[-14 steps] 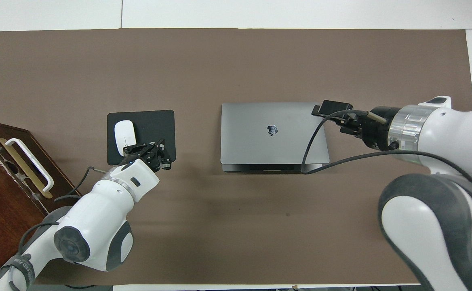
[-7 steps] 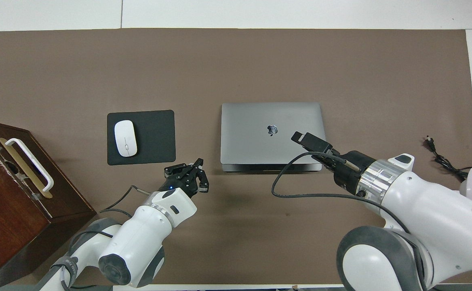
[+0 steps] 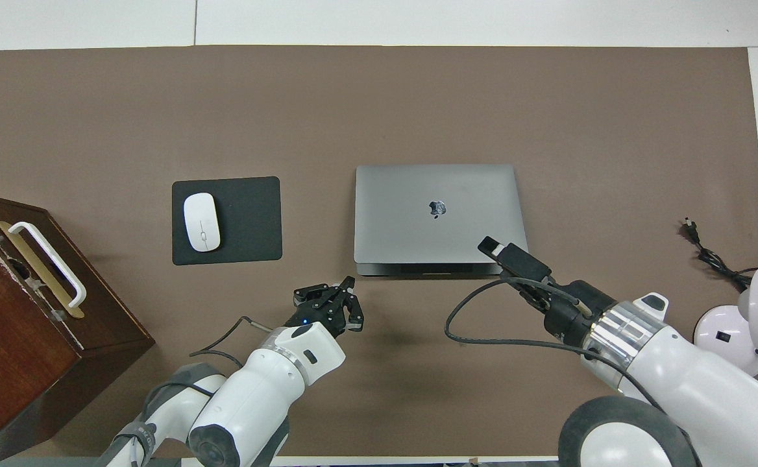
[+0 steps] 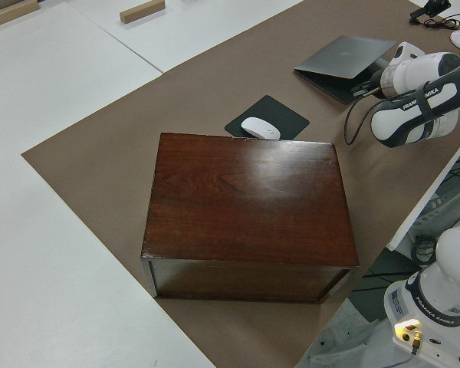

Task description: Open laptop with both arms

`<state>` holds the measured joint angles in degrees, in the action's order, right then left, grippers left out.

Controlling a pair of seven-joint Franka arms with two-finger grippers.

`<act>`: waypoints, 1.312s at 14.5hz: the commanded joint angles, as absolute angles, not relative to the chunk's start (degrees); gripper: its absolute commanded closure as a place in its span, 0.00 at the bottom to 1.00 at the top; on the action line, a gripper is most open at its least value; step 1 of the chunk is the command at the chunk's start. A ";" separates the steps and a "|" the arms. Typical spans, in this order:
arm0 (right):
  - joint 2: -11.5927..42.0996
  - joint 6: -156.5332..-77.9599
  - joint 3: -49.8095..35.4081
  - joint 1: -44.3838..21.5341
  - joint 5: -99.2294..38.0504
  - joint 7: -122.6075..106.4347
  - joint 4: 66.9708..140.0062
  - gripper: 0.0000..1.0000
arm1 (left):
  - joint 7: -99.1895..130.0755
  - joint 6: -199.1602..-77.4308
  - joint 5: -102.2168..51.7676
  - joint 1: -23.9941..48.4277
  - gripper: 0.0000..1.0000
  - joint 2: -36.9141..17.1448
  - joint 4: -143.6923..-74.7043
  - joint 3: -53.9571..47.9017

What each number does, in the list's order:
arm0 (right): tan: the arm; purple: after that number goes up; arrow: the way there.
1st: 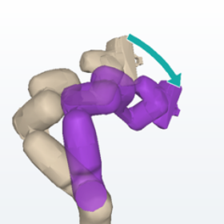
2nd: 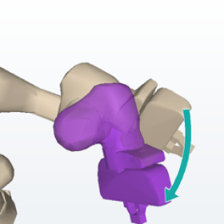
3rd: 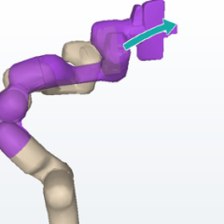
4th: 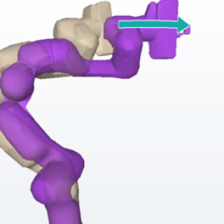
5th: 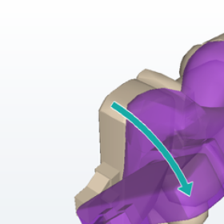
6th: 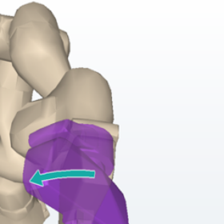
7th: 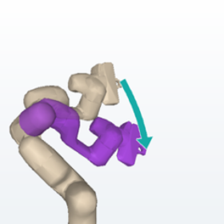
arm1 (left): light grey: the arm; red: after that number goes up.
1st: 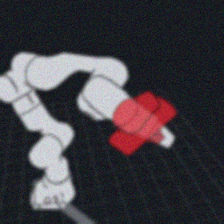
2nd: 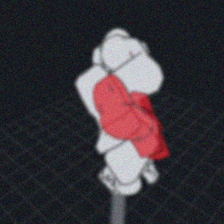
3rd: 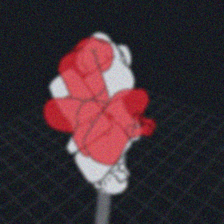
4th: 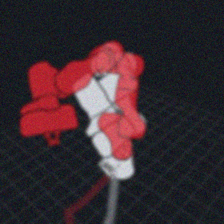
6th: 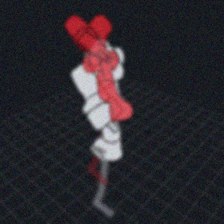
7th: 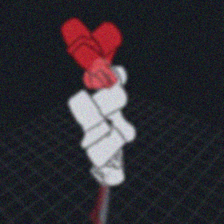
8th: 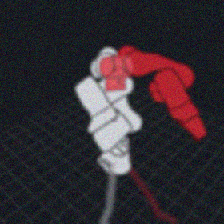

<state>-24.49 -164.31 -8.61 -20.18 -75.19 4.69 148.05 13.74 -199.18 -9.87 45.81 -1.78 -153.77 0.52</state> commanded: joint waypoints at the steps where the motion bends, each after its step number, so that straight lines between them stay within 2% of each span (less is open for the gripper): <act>1: -24.80 -173.54 -8.61 -29.04 -84.51 1.77 150.29 0.00 | 13.80 -200.74 -12.73 48.51 1.00 -3.25 -153.90 1.41; 2: -22.78 -177.50 -8.61 -32.22 -88.47 -0.42 150.21 0.00 | 13.80 -200.74 -14.14 49.82 1.00 -3.34 -153.64 1.41; 4: -21.54 -179.82 -8.61 -34.97 -94.02 -3.77 149.85 0.00 | 13.80 -200.74 -15.90 50.97 1.00 -4.92 -152.24 1.49; 8: -21.45 -181.05 -8.70 -36.38 -98.35 -4.48 149.94 0.00 | 13.80 -200.74 -18.46 52.73 1.00 -8.61 -148.72 1.58; 11: -18.99 -181.76 -8.70 -36.47 -98.44 -4.57 149.59 0.00 | 13.80 -200.83 -18.54 52.65 1.00 -10.54 -146.61 1.67; 19: -18.11 -181.76 -9.58 -36.83 -100.55 -4.66 149.59 0.00 | 12.48 -200.83 -18.28 51.42 1.00 -12.22 -144.41 2.28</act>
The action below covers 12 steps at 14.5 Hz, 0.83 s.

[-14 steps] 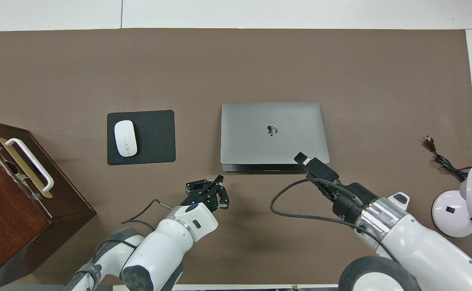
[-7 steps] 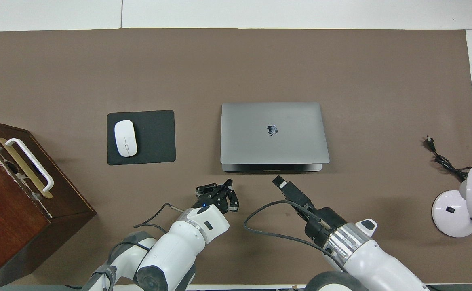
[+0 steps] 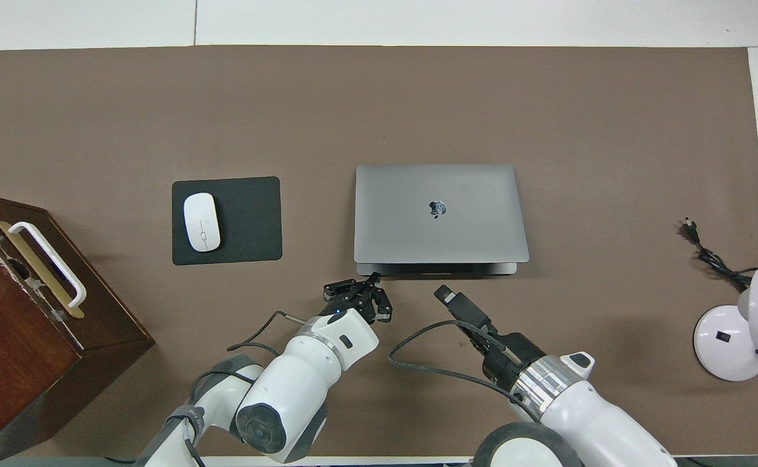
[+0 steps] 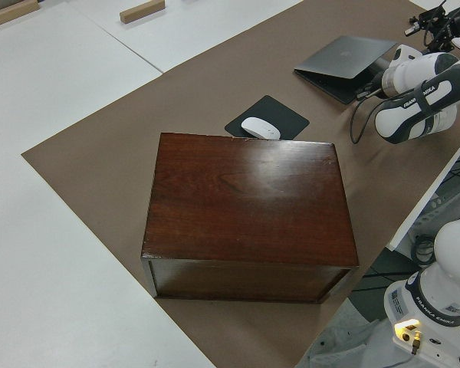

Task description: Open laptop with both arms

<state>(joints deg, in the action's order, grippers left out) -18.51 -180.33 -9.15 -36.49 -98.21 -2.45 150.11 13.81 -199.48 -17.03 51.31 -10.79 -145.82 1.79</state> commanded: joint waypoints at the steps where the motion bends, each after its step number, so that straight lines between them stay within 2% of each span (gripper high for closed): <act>1: -17.76 -181.76 -9.49 -36.83 -100.55 -4.92 149.59 0.00 | 12.31 -200.83 -18.19 51.42 1.00 -13.17 -143.36 2.63; 5: -14.87 -181.58 -9.49 -36.48 -100.46 -5.54 148.37 0.00 | 11.34 -200.92 -17.84 51.24 1.00 -16.52 -140.36 3.78; 12: -5.20 -181.58 -9.32 -34.81 -100.28 -7.64 141.78 0.00 | 9.32 -200.92 -17.05 49.13 1.00 -17.66 -139.66 3.78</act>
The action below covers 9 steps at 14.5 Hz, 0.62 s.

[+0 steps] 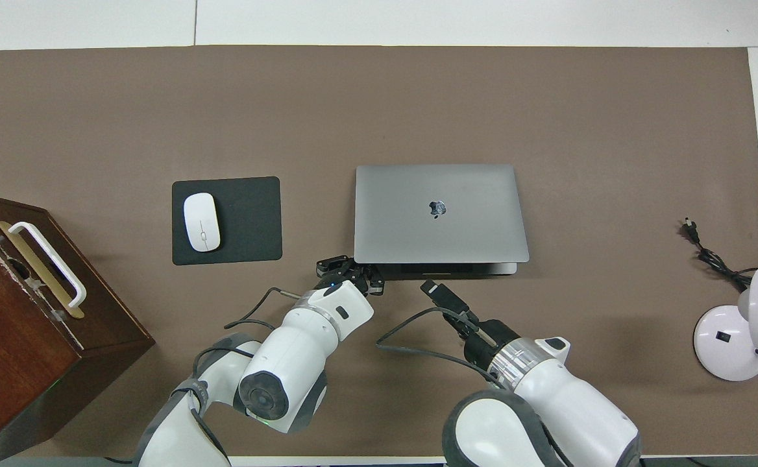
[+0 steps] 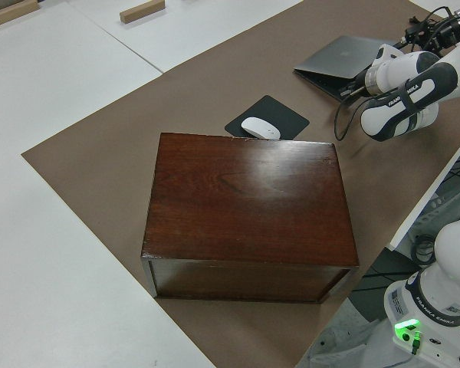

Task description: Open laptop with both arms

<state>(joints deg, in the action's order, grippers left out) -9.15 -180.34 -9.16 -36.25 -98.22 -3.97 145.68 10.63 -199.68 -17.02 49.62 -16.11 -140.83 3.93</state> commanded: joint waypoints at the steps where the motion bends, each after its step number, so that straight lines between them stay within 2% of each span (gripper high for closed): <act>1: -4.32 -181.50 -9.32 -34.28 -100.28 -8.52 140.98 0.00 | 9.23 -200.92 -17.05 48.87 1.00 -18.01 -139.66 3.78; 9: -1.32 -180.26 -9.32 -30.85 -99.76 -11.25 138.25 0.00 | 8.79 -200.92 -17.05 48.96 1.00 -18.90 -139.57 3.78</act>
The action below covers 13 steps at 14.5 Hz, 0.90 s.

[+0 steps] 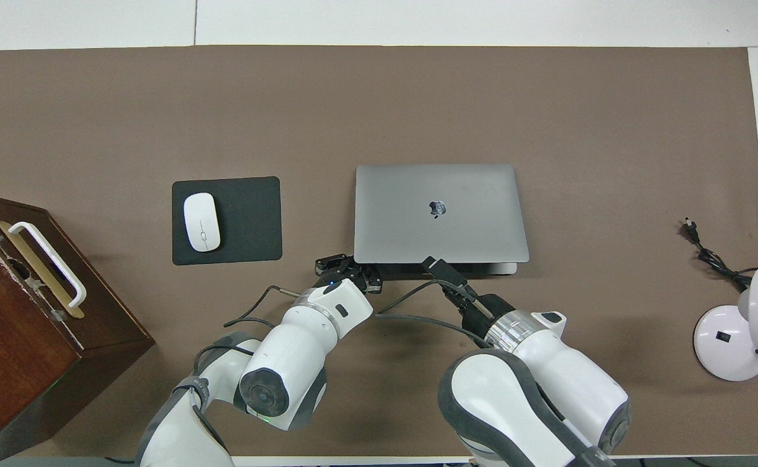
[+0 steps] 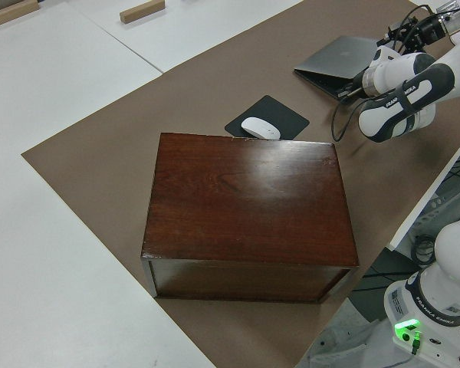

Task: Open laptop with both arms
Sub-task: 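Hold the laptop base with the left gripper while the right gripper lifts the lid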

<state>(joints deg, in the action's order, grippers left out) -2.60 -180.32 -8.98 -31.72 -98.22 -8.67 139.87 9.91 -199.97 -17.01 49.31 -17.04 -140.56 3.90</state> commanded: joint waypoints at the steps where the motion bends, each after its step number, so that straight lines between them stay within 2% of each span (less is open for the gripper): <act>1: -1.06 -180.18 -9.32 -30.76 -99.67 -11.25 137.73 0.00 | 8.79 -200.92 -17.05 48.96 1.00 -18.90 -139.57 3.78; 13: 1.41 -178.24 -9.32 -25.75 -99.40 -17.14 134.21 0.00 | 8.61 -200.92 -16.96 48.96 1.00 -18.90 -139.66 3.78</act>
